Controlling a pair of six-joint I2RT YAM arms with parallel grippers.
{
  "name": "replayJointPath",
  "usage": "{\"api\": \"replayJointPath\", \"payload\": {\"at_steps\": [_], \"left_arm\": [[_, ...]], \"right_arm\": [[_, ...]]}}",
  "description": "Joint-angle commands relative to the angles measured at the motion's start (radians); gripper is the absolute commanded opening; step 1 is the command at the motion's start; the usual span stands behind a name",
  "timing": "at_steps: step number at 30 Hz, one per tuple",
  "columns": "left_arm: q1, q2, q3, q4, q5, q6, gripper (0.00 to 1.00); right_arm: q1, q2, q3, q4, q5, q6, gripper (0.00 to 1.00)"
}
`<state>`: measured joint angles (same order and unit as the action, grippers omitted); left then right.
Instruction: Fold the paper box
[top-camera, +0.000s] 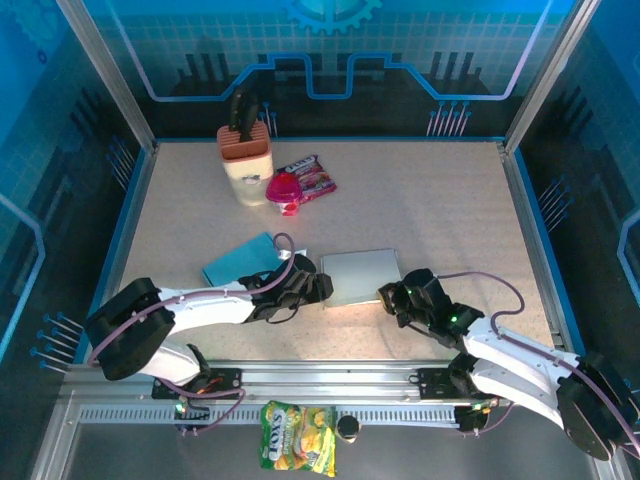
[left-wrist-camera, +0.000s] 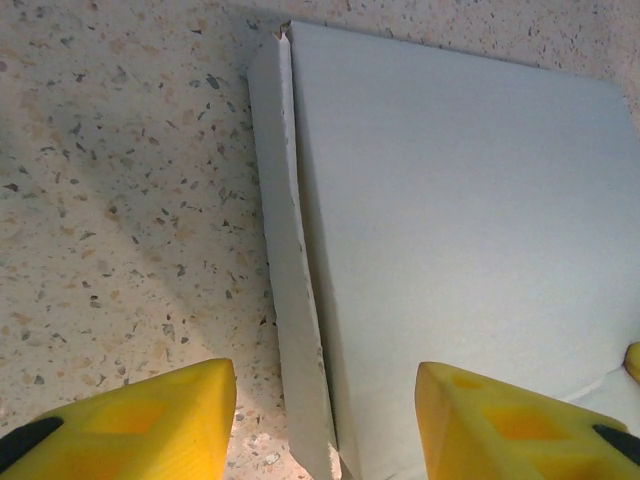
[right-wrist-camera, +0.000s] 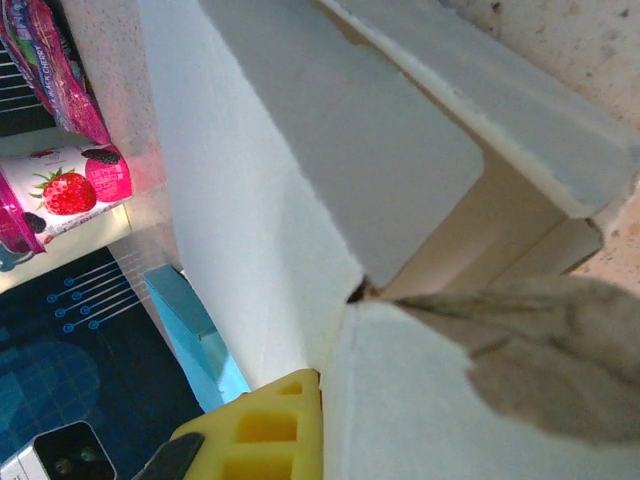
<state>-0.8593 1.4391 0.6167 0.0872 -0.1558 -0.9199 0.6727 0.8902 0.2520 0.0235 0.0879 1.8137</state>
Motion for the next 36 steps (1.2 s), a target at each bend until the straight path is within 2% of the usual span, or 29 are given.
{"api": "replayJointPath", "payload": {"at_steps": [1,8,10,11,14,17,21,25,27,29,31,36], "left_arm": [[0.004,0.025,0.03,-0.014,0.002,0.04,0.5],[0.005,0.102,0.031,0.053,0.021,0.03,0.39],[0.005,0.117,0.033,0.068,0.023,0.028,0.33],[0.005,0.122,0.034,0.068,0.023,0.026,0.3],[0.004,0.125,0.031,0.069,0.013,0.027,0.28],[0.004,0.114,0.025,0.066,0.006,0.029,0.26],[0.005,0.097,0.025,0.056,-0.001,0.04,0.25],[0.004,0.102,0.032,0.053,-0.001,0.05,0.24],[0.005,0.107,0.034,0.056,-0.001,0.051,0.24],[0.005,0.108,0.035,0.057,-0.004,0.052,0.24],[0.004,0.109,0.039,0.051,-0.007,0.056,0.24],[0.005,0.109,0.043,0.042,-0.01,0.065,0.23]], "right_arm": [[-0.015,0.001,-0.022,-0.056,-0.006,-0.025,0.06],[-0.018,0.009,-0.03,-0.073,-0.018,-0.031,0.11],[-0.02,0.009,-0.03,-0.082,-0.025,-0.043,0.16],[-0.024,0.009,-0.028,-0.086,-0.028,-0.058,0.19],[-0.043,-0.001,0.014,-0.167,-0.044,-0.152,0.38],[-0.082,-0.014,0.085,-0.298,-0.077,-0.333,0.57],[-0.162,-0.049,0.205,-0.534,-0.108,-0.641,0.7],[-0.253,-0.098,0.312,-0.721,-0.082,-0.887,0.76],[-0.313,-0.088,0.349,-0.738,-0.081,-0.994,0.77],[-0.376,-0.037,0.374,-0.701,-0.104,-1.085,0.77],[-0.434,0.056,0.406,-0.644,-0.18,-1.166,0.75],[-0.456,0.282,0.466,-0.502,-0.287,-1.281,0.72]]}}
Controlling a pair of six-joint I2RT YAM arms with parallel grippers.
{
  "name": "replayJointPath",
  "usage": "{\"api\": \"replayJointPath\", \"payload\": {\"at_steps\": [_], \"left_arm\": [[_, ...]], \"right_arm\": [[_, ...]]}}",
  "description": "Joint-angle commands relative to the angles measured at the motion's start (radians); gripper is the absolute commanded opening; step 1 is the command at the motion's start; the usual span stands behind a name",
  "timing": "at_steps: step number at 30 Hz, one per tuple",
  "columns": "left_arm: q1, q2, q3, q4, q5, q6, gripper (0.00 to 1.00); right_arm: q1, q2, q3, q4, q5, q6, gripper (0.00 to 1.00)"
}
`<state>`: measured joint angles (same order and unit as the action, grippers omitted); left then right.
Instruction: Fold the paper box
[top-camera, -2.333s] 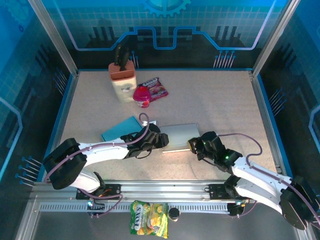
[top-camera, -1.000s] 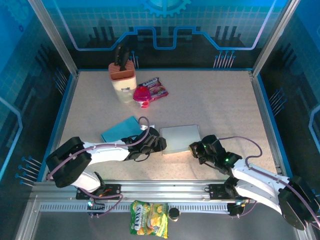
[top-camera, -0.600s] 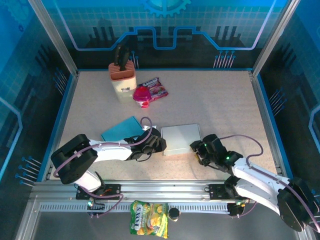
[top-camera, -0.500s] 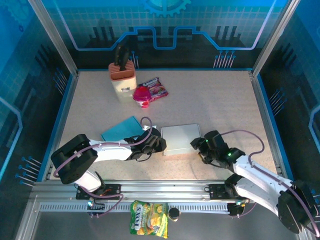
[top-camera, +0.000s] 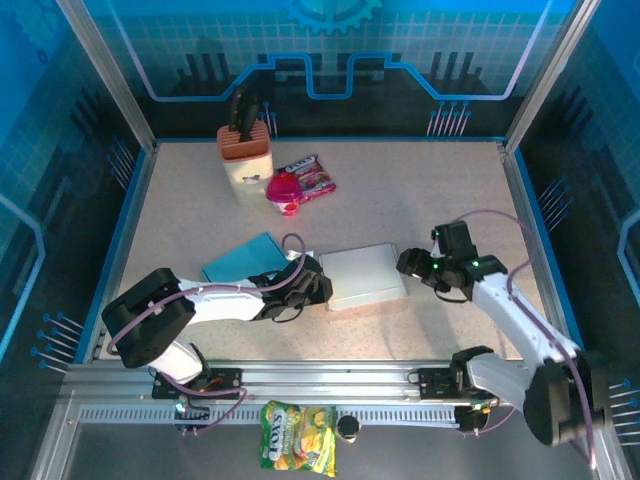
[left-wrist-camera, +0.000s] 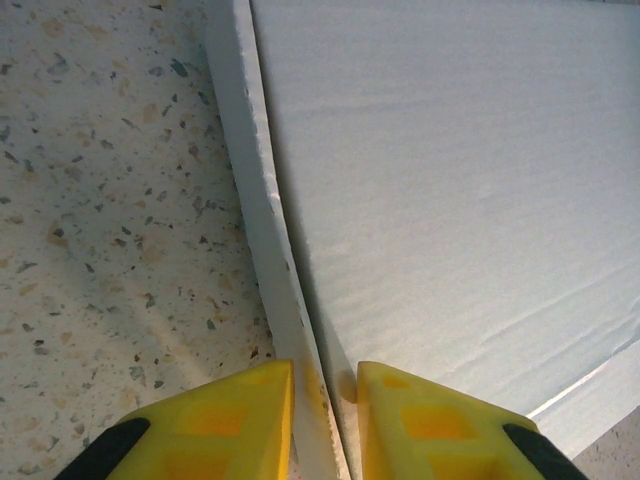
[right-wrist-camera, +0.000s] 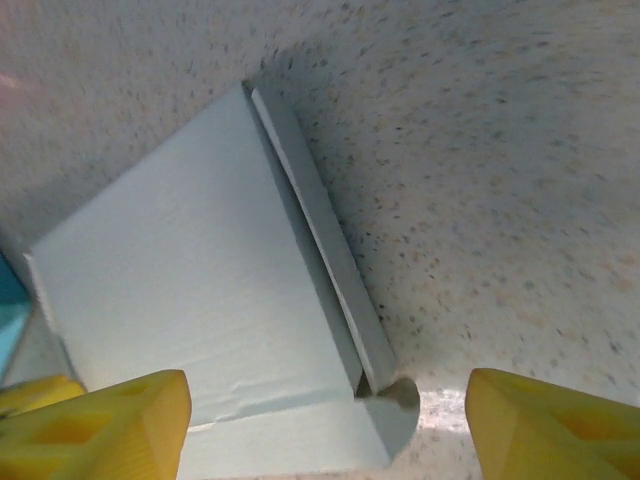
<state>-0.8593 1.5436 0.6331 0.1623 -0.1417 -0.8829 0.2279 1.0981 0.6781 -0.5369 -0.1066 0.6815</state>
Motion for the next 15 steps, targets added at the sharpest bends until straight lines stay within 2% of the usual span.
{"api": "replayJointPath", "payload": {"at_steps": [1,8,15], "left_arm": [[0.005,0.006,0.028,-0.036,-0.025,0.028,0.24],[0.005,-0.001,0.029,-0.043,-0.032,0.035,0.23],[0.004,0.018,0.035,-0.026,-0.026,0.047,0.24]], "right_arm": [[-0.011,0.116,0.051,0.076,-0.106,-0.161,0.7],[-0.011,0.306,0.067,0.134,-0.095,-0.203,0.62],[-0.002,0.394,0.039,0.208,-0.143,-0.209,0.43]]}}
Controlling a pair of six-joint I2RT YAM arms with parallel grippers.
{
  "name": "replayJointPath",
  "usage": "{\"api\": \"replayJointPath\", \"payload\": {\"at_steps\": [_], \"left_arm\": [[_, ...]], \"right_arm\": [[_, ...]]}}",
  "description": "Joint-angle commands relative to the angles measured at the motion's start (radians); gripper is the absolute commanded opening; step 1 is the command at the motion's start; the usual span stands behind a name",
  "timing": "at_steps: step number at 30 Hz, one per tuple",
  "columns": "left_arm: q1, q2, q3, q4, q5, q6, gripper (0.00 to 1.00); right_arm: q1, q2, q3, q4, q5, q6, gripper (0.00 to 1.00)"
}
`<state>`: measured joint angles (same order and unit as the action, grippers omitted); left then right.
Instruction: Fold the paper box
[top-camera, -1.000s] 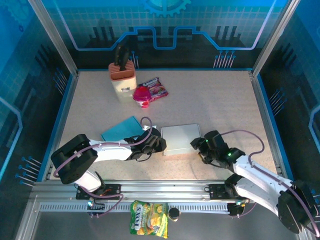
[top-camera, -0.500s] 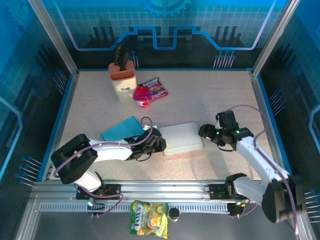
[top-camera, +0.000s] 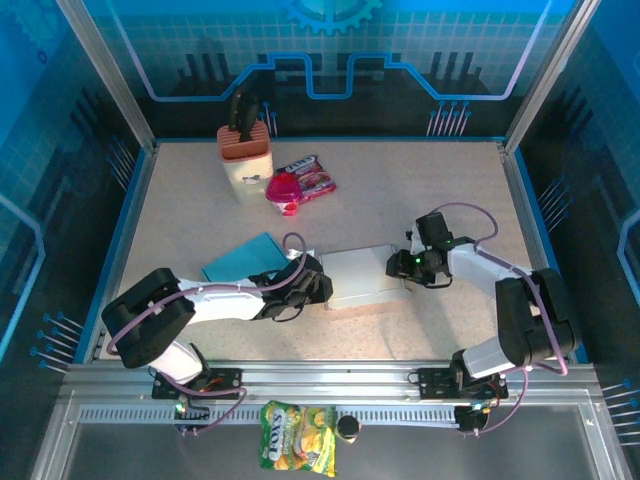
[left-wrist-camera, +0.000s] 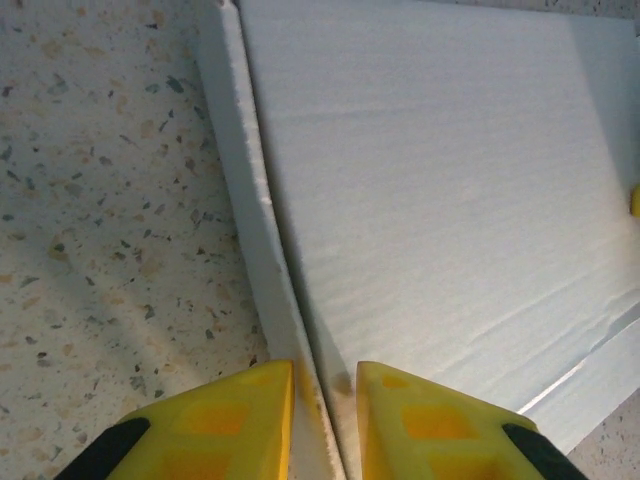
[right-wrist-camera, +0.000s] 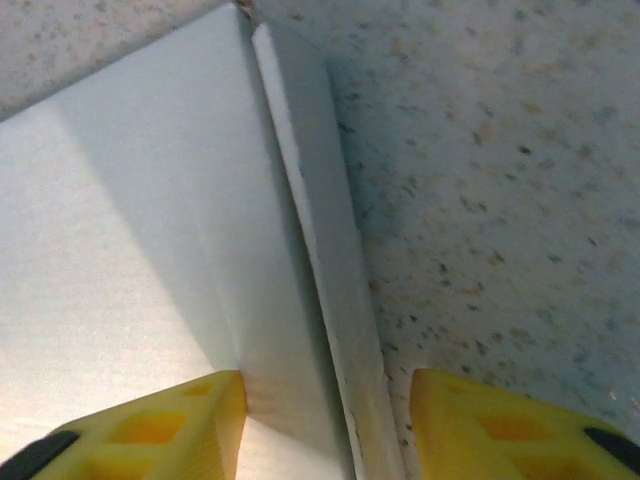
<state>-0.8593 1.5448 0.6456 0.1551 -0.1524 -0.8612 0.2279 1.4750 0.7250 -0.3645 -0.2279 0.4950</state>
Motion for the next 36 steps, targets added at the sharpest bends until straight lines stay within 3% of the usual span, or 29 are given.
{"api": "replayJointPath", "payload": {"at_steps": [1,10,17,28,32,36], "left_arm": [[0.005,0.02,0.018,-0.006,-0.012,0.027,0.23],[0.006,0.034,-0.005,0.035,-0.008,0.024,0.24],[0.008,0.038,-0.023,0.05,-0.008,0.021,0.23],[0.009,0.041,-0.043,0.054,-0.018,0.018,0.14],[0.011,0.041,-0.05,0.057,-0.021,0.02,0.09],[0.017,0.041,-0.073,0.085,-0.016,0.017,0.04]], "right_arm": [[0.0,0.015,-0.013,0.04,-0.026,-0.02,0.4],[0.044,-0.026,-0.056,0.05,-0.025,0.035,0.21],[0.056,-0.058,-0.091,0.063,-0.021,0.065,0.16],[0.059,-0.083,-0.104,0.068,-0.036,0.087,0.13],[0.058,-0.105,-0.109,0.077,-0.041,0.089,0.2],[0.038,-0.125,-0.104,0.082,-0.046,0.081,0.42]]}}
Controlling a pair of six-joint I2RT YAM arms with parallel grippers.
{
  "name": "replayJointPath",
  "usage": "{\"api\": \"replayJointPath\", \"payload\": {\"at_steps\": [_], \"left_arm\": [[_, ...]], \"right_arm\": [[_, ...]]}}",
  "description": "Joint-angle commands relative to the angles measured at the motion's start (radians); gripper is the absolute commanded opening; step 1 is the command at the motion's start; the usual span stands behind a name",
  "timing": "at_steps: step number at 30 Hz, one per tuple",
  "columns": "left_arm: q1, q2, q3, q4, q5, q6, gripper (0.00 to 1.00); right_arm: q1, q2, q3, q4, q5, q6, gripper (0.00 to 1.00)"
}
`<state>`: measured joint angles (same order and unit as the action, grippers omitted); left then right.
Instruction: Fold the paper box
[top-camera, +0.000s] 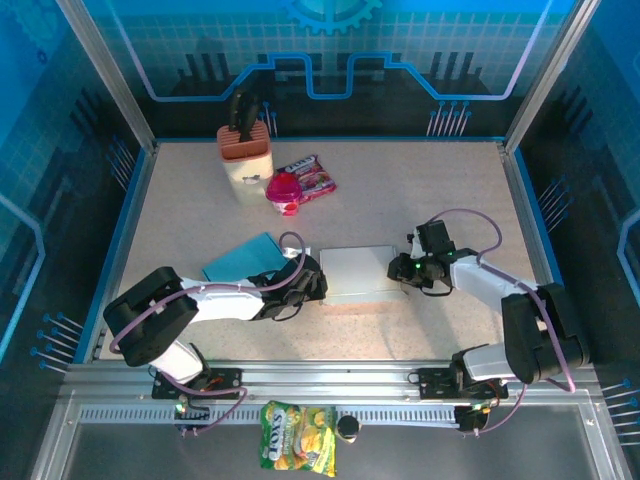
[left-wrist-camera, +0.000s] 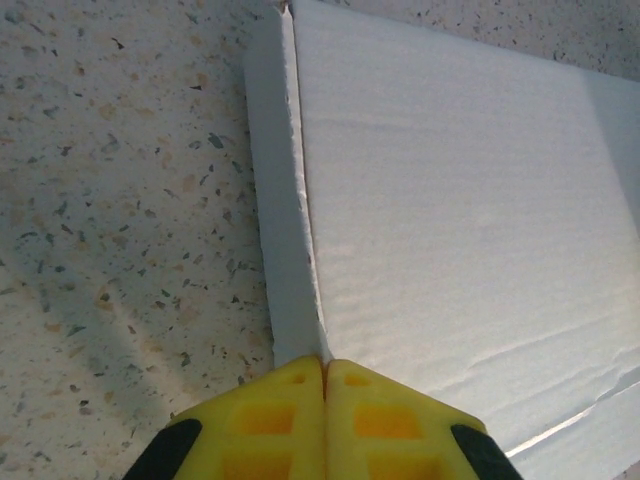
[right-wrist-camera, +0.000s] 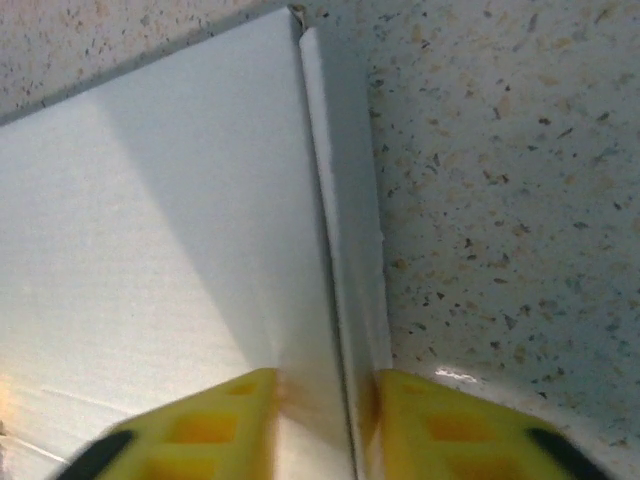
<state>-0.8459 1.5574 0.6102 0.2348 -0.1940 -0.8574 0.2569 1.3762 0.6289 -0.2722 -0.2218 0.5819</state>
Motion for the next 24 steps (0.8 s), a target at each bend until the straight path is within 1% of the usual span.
{"api": "replayJointPath", "payload": {"at_steps": [1,3,6,9,12,15,18,22,24], "left_arm": [[0.005,0.028,-0.046,0.015,0.028,0.011,0.02],[0.01,0.027,-0.063,0.031,0.031,0.006,0.0],[0.017,0.023,-0.086,0.053,0.036,-0.001,0.0],[0.03,0.023,-0.112,0.084,0.048,-0.012,0.0],[0.049,0.024,-0.153,0.143,0.071,-0.027,0.0],[0.075,0.034,-0.19,0.204,0.102,-0.041,0.0],[0.088,0.045,-0.202,0.221,0.114,-0.042,0.0],[0.092,0.058,-0.209,0.237,0.119,-0.045,0.0],[0.093,0.058,-0.209,0.239,0.122,-0.045,0.0]], "right_arm": [[-0.002,-0.033,-0.008,-0.006,-0.059,-0.008,0.47],[-0.032,-0.038,-0.012,0.013,-0.088,-0.011,0.57],[-0.07,-0.019,-0.008,0.032,-0.139,-0.019,0.67],[-0.093,0.019,-0.006,0.066,-0.217,-0.026,0.72],[-0.095,0.052,-0.007,0.101,-0.276,-0.031,0.75],[-0.096,0.072,-0.017,0.151,-0.348,-0.024,0.77],[-0.095,0.082,-0.03,0.189,-0.384,-0.011,0.77],[-0.096,0.082,-0.054,0.274,-0.453,0.042,0.71],[-0.096,0.071,-0.059,0.309,-0.48,0.073,0.64]]}}
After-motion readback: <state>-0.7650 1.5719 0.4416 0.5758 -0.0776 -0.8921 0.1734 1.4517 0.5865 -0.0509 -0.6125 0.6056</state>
